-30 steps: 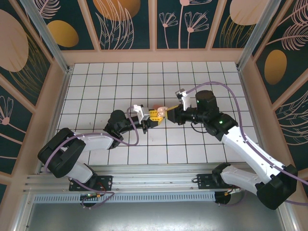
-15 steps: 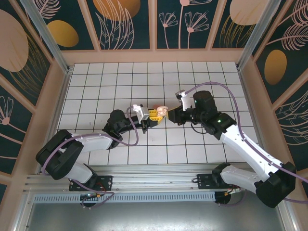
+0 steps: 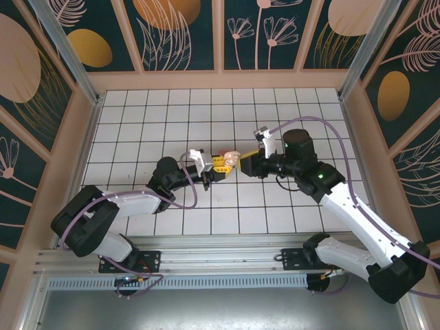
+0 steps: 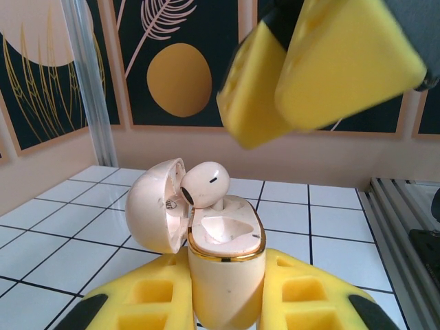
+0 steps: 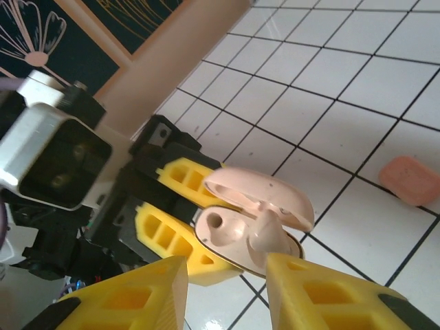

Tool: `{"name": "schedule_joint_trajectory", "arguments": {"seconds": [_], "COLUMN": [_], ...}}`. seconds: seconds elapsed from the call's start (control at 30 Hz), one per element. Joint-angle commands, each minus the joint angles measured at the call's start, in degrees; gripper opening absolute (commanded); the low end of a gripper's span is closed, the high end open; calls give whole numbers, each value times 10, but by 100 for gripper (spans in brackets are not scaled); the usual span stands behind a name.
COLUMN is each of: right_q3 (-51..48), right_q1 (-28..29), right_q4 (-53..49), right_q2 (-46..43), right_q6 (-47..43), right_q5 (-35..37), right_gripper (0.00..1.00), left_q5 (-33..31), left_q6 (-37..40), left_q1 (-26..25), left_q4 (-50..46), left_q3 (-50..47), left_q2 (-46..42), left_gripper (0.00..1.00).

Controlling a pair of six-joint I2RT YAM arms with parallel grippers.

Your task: Insert the wireless bluetooth earbuds into the charging case

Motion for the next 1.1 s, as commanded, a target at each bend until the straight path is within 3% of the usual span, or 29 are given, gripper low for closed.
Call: {"name": "schedule_joint_trajectory", "arguments": {"seconds": [0.0,0.77,1.07], "right_q3": [26,44,35], "right_q1": [-5,-5,-5], "right_q4": [6,-23,-53], "right_q2": [-1,60,59], "right_q6": [7,-8,-29], "right_q5": [-12,-11,-43], "right_gripper": [36,21,18], "left_q5": [5,9,6], "left_q6": [9,6,12], "left_q1": [-1,-1,-1], "left_q4": [32,44,39], "left_q3": [0,5,5], "left_q2": [-15,-11,-16], "left_gripper": [10,10,10]}}
